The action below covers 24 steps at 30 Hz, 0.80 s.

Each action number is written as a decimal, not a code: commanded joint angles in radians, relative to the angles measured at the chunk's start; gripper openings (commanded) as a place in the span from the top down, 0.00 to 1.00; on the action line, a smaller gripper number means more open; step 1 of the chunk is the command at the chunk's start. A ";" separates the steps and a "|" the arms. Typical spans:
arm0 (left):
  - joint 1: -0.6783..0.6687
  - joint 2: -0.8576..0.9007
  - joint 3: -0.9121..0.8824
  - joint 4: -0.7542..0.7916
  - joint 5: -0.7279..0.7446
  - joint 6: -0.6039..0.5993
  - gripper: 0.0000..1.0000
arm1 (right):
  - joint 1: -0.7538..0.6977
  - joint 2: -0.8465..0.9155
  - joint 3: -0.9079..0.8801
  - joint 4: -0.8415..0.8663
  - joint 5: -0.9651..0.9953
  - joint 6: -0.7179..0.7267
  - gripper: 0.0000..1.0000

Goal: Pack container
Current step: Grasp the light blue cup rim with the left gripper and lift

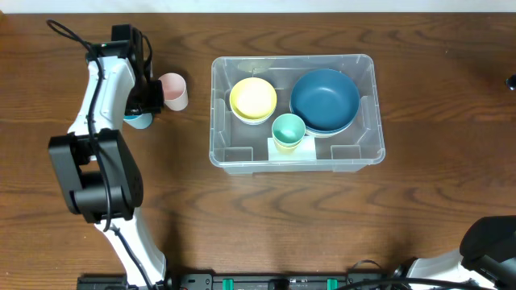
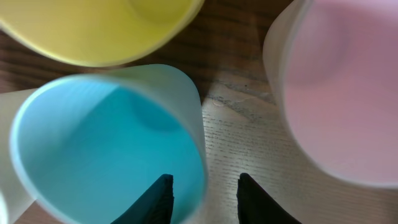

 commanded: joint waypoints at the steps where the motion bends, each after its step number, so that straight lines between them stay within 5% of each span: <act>1: 0.001 0.016 -0.005 -0.001 -0.005 0.017 0.70 | -0.003 0.006 0.012 -0.001 -0.001 -0.014 0.01; 9: 0.001 0.016 -0.005 -0.002 -0.005 0.016 0.94 | -0.003 0.006 0.012 -0.001 -0.001 -0.014 0.01; 24: -0.023 -0.140 -0.005 -0.141 0.110 -0.074 0.94 | -0.003 0.006 0.012 -0.001 -0.001 -0.014 0.01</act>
